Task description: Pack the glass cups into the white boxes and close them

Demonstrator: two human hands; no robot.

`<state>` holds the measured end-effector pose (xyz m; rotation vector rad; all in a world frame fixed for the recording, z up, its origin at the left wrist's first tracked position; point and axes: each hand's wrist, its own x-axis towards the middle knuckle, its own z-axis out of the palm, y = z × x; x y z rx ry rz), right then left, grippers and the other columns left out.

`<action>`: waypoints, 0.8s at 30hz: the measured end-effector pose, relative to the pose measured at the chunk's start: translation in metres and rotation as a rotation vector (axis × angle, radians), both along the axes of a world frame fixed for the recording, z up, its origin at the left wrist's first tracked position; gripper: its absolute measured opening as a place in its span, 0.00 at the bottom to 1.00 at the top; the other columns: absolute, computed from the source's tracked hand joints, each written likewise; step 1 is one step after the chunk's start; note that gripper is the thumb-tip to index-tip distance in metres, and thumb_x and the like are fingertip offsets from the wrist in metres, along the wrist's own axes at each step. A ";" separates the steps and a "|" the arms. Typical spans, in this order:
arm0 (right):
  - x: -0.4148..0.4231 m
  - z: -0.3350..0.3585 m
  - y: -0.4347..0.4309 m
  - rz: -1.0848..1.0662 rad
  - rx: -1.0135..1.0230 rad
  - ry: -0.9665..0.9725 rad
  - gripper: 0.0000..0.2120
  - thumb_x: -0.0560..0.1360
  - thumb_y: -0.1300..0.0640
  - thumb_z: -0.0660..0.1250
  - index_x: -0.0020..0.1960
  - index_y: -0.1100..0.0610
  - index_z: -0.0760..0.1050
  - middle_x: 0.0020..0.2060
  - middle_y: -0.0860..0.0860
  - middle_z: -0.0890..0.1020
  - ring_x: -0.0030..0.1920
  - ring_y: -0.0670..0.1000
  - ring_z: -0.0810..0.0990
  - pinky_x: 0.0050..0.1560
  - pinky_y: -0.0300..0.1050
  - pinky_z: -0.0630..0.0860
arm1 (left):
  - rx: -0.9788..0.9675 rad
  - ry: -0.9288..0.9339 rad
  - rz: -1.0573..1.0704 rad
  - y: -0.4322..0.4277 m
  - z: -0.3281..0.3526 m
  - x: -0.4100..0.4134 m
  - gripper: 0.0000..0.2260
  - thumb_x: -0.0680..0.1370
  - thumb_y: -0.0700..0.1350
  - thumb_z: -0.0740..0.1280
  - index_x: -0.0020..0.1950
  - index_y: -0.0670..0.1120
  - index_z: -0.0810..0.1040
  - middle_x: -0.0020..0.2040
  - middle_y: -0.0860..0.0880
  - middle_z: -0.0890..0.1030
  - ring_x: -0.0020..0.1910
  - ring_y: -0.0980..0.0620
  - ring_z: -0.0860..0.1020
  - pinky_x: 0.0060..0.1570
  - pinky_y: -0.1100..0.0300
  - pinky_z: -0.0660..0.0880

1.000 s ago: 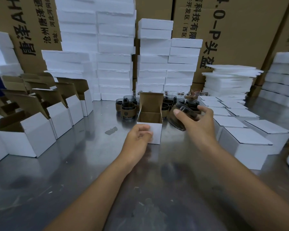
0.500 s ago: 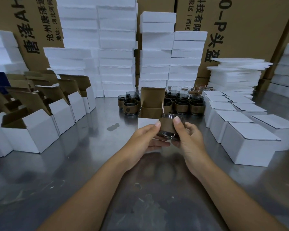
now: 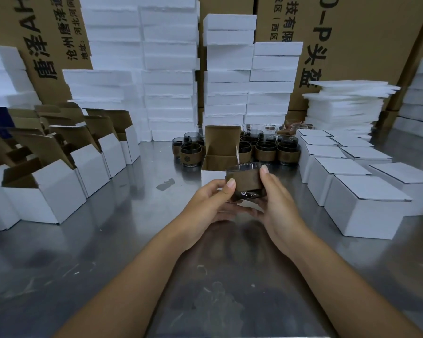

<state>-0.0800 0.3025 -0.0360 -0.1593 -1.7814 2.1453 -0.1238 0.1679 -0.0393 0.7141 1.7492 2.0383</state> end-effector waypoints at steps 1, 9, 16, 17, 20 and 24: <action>0.000 0.000 0.000 0.012 -0.017 -0.004 0.16 0.78 0.42 0.58 0.54 0.51 0.77 0.48 0.51 0.85 0.51 0.50 0.83 0.54 0.51 0.78 | 0.004 0.010 0.013 0.000 0.000 0.000 0.21 0.70 0.58 0.65 0.56 0.45 0.75 0.48 0.44 0.84 0.45 0.47 0.83 0.48 0.56 0.78; -0.003 0.003 0.003 0.067 -0.233 -0.041 0.21 0.79 0.40 0.52 0.52 0.52 0.78 0.41 0.50 0.86 0.41 0.45 0.84 0.45 0.47 0.73 | 0.009 0.032 0.094 -0.001 0.001 -0.004 0.11 0.80 0.51 0.59 0.55 0.48 0.78 0.40 0.48 0.83 0.43 0.50 0.82 0.43 0.62 0.76; -0.002 0.005 0.002 0.108 -0.290 -0.034 0.21 0.80 0.41 0.51 0.51 0.53 0.77 0.38 0.50 0.85 0.36 0.45 0.84 0.42 0.45 0.72 | 0.026 0.061 0.138 -0.002 0.002 -0.003 0.10 0.81 0.48 0.59 0.51 0.51 0.81 0.37 0.50 0.81 0.39 0.53 0.81 0.42 0.62 0.75; -0.002 0.005 0.002 0.111 -0.286 -0.038 0.21 0.80 0.41 0.51 0.51 0.53 0.77 0.40 0.50 0.85 0.37 0.45 0.84 0.41 0.45 0.73 | 0.028 0.066 0.146 -0.002 0.002 -0.004 0.10 0.81 0.47 0.59 0.50 0.51 0.81 0.36 0.51 0.81 0.39 0.54 0.81 0.42 0.62 0.75; -0.001 0.006 0.001 0.086 -0.236 -0.042 0.19 0.79 0.41 0.53 0.51 0.52 0.77 0.43 0.51 0.85 0.39 0.46 0.84 0.40 0.44 0.73 | 0.014 0.085 0.160 -0.002 0.002 -0.004 0.11 0.79 0.51 0.61 0.47 0.49 0.81 0.38 0.50 0.82 0.39 0.54 0.81 0.42 0.62 0.75; 0.000 0.003 -0.002 -0.006 -0.092 0.003 0.17 0.79 0.42 0.56 0.52 0.53 0.77 0.48 0.53 0.84 0.48 0.49 0.83 0.45 0.45 0.75 | -0.009 0.104 0.116 0.000 0.002 -0.002 0.18 0.71 0.61 0.63 0.50 0.51 0.82 0.47 0.48 0.84 0.46 0.52 0.82 0.41 0.65 0.76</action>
